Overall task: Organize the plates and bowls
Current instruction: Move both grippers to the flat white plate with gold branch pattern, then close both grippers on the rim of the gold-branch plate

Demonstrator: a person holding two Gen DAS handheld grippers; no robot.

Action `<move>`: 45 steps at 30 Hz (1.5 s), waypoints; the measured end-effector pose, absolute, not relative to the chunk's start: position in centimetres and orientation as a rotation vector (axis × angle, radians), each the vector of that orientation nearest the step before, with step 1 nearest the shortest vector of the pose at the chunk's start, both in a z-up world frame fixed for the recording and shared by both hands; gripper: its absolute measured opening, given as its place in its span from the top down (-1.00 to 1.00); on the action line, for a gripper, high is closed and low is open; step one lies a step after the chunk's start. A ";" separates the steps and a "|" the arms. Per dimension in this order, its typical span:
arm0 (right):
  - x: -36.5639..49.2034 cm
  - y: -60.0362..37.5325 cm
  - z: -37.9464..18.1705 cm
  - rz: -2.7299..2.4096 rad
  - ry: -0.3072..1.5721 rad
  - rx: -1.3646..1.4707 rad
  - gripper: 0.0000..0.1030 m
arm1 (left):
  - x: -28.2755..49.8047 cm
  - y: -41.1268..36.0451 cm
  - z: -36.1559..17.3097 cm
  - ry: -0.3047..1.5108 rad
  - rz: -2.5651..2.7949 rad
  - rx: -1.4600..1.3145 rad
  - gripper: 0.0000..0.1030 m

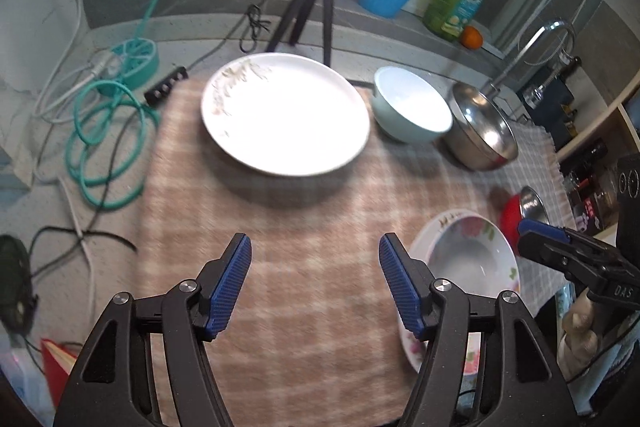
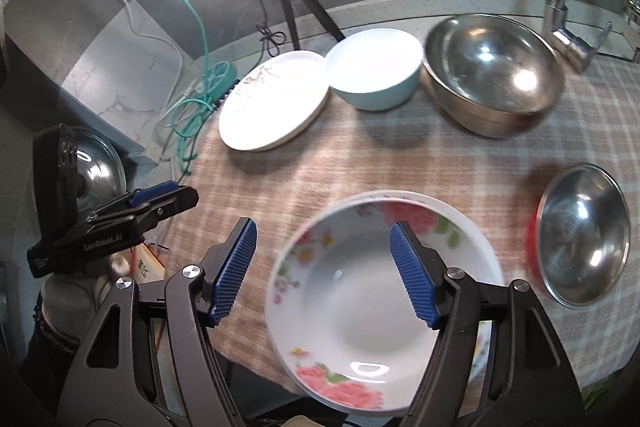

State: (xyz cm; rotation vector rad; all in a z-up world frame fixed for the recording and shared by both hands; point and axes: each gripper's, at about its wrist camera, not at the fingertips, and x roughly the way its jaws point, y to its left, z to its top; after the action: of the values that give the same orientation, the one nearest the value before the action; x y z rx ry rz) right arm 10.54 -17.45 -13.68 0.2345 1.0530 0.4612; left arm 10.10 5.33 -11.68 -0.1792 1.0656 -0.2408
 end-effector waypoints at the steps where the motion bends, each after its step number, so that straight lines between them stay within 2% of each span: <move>1: 10.7 -17.0 -13.6 0.467 1.052 0.240 -0.40 | 10.5 5.8 -11.6 1.062 -0.240 -0.179 -0.28; 14: 16.5 -12.0 -15.4 0.461 1.088 0.308 -0.39 | 18.5 10.9 -12.2 1.051 -0.220 -0.219 -0.24; 17: 18.1 -11.6 -16.5 0.455 1.120 0.302 -0.17 | 20.4 11.3 -12.8 1.062 -0.214 -0.202 -0.20; 19: 19.2 -11.3 -17.2 0.445 1.132 0.307 -0.02 | 21.7 11.7 -13.3 1.073 -0.219 -0.209 -0.05; 21: 20.0 -11.0 -17.7 0.431 1.139 0.313 0.07 | 22.9 12.0 -14.0 1.085 -0.225 -0.225 0.02; 36: 23.8 -10.1 -20.8 0.386 1.202 0.340 0.30 | 28.8 11.4 -17.4 1.156 -0.268 -0.200 0.33; 40: 24.4 -9.7 -21.3 0.378 1.216 0.334 0.48 | 29.2 11.2 -17.8 1.169 -0.278 -0.192 0.36; 45: 25.1 -9.5 -21.7 0.364 1.233 0.340 0.66 | 29.6 11.0 -18.4 1.188 -0.286 -0.183 0.49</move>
State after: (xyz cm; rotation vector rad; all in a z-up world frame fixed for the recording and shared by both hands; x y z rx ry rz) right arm 25.10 -9.54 -21.70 0.3400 1.2330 0.3642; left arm 29.64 11.01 -18.45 -0.1832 1.1881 -0.2862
